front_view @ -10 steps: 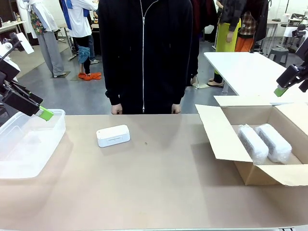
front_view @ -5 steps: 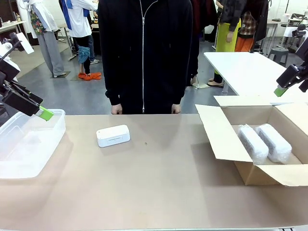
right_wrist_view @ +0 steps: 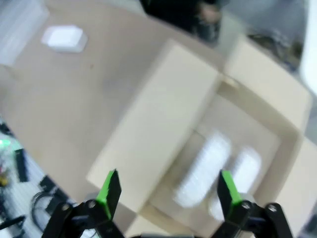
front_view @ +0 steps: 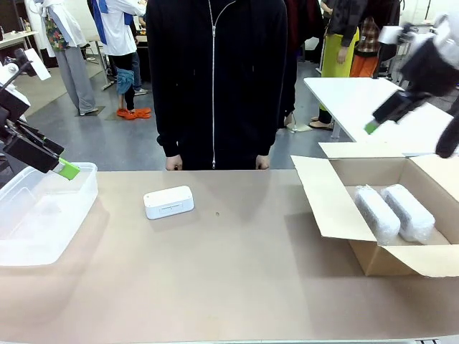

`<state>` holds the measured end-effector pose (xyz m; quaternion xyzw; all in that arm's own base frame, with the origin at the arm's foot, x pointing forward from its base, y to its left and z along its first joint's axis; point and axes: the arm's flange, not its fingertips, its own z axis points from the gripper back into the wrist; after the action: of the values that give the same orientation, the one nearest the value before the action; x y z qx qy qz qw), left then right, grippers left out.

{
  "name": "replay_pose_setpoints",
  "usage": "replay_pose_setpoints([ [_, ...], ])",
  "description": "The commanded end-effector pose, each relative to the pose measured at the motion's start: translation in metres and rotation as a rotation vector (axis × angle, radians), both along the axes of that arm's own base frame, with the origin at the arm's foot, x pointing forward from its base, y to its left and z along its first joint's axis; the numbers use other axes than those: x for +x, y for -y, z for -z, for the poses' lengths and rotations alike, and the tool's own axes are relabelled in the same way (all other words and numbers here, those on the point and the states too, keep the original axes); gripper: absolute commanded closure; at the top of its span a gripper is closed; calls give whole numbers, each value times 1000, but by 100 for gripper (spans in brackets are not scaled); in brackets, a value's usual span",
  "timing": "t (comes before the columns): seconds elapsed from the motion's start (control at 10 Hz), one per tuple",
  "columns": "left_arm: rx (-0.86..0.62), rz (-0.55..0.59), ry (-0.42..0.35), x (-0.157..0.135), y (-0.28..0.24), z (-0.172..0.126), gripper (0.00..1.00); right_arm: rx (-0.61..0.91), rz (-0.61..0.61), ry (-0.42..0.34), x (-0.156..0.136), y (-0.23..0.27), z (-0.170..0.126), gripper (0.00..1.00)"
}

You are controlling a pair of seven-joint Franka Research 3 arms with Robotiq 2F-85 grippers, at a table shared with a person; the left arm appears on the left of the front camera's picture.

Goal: Separate and place wrapped and unwrapped clocks.
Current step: Pick up the Digital clock indicated by the person.

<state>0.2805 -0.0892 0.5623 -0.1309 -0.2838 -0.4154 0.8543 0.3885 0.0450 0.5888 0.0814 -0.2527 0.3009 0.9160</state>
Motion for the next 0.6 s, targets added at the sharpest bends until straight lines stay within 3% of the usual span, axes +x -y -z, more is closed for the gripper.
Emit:
replay_pose_setpoints([
  [0.0, -12, 6, -7, 0, 0, 1, 0, 131, -356, 47, 6, -41, 7, 0],
  [0.3, -12, 6, -7, 0, 0, 1, 0, 192, -684, 169, -9, -110, 26, 0],
  [0.5, -12, 6, -7, 0, 0, 1, 0, 199, -733, 164, -24, -121, 39, 0],
])
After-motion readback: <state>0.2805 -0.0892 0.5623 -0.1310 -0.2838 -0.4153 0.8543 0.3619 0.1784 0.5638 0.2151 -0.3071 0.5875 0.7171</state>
